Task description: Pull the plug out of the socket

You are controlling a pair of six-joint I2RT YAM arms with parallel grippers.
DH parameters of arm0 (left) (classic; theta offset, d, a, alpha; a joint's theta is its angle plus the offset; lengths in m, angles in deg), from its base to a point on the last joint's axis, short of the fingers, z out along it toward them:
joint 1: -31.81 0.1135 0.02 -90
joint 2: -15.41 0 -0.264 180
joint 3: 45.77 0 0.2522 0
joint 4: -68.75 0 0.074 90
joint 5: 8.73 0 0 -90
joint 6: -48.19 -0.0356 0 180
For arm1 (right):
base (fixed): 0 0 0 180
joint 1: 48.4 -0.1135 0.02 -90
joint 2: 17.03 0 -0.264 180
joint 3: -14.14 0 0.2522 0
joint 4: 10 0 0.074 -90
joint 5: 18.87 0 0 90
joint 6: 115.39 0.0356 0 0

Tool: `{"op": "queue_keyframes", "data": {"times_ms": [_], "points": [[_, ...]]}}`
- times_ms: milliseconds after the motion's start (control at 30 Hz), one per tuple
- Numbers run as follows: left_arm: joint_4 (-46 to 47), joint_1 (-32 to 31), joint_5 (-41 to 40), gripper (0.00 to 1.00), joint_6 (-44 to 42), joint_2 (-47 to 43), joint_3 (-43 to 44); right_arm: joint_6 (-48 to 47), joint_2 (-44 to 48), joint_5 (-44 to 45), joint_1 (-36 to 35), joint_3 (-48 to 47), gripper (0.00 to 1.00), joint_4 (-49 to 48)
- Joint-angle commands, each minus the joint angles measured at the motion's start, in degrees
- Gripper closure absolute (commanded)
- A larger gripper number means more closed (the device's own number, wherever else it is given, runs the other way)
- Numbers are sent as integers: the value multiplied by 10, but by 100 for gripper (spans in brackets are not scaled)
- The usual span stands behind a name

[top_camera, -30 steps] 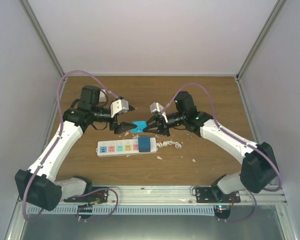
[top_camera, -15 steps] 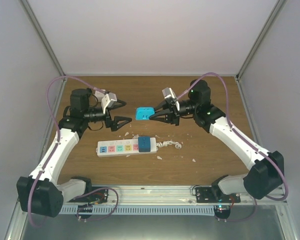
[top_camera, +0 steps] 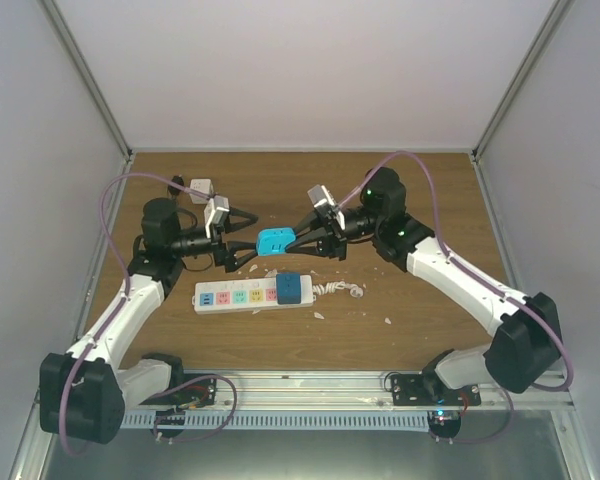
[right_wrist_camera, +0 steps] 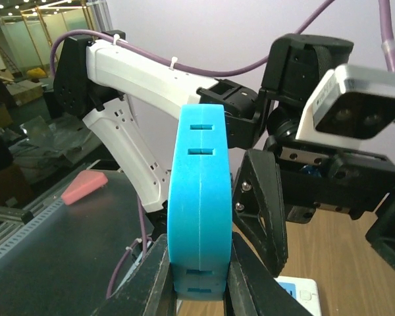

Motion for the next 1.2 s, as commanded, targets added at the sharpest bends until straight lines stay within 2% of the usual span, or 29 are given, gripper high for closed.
{"op": "queue_keyframes", "data": {"times_ms": [0,300,500,967,1167], "points": [[95,-4,28,1,36,-14,-10,19,-7,2,-16,7,99,-32],[142,-11,63,4,78,0,-5,55,-26,14,-19,18,99,-75],[138,-33,89,9,56,-1,-13,21,-29,54,-19,0,99,-34],[165,-40,89,12,83,0,-22,21,-51,101,-12,-4,99,-30],[164,-36,61,13,97,-3,-18,20,-51,113,-12,13,99,-40]]}}
